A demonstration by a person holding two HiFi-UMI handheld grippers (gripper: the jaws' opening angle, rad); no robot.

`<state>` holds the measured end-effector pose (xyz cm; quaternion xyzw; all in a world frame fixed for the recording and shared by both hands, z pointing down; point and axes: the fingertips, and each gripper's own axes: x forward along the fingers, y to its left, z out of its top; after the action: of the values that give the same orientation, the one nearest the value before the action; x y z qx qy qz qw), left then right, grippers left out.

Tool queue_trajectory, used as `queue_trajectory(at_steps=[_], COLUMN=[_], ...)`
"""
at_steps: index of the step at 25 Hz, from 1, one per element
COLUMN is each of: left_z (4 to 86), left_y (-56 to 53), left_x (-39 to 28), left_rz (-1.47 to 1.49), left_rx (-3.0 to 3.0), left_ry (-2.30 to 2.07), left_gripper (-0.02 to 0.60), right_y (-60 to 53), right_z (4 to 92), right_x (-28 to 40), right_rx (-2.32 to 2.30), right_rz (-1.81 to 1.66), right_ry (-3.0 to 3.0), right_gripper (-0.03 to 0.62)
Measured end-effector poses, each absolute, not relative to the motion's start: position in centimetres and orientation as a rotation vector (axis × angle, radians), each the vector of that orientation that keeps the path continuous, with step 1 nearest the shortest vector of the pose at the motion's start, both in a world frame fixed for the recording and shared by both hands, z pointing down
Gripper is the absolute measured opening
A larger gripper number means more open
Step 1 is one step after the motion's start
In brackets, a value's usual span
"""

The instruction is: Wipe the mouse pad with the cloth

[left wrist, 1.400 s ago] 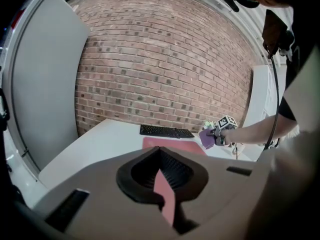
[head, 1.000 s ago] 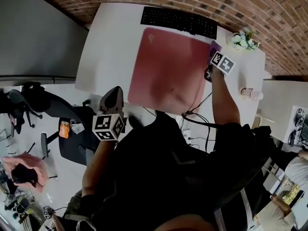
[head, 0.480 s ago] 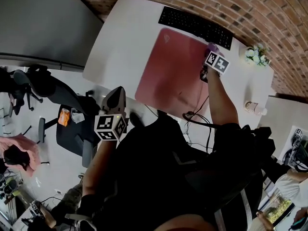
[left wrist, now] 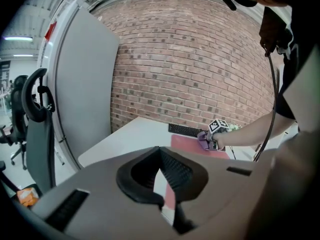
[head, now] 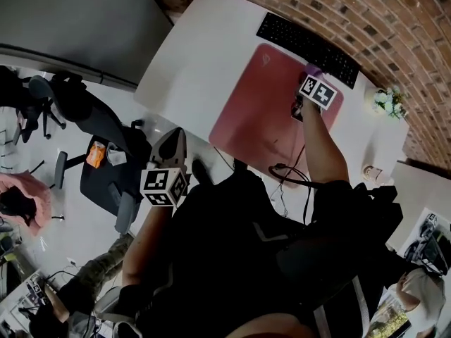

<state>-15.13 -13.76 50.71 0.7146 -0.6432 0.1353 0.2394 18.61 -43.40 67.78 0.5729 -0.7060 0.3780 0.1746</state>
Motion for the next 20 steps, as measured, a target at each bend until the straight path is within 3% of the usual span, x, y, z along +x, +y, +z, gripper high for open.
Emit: queue_trajectory(at_steps=[20], left_z=[50.3], left_y=[-9.1], left_x=[-20.3], left_rz=[0.325], left_rx=[1.767], left_ry=[-1.935], left_gripper=[0.002], right_y=[-45.4], right_z=[67.9], right_x=[6.0], right_rx=[1.417], right_rz=[1.058], right_ry=[-2.125], right_gripper=[0.060])
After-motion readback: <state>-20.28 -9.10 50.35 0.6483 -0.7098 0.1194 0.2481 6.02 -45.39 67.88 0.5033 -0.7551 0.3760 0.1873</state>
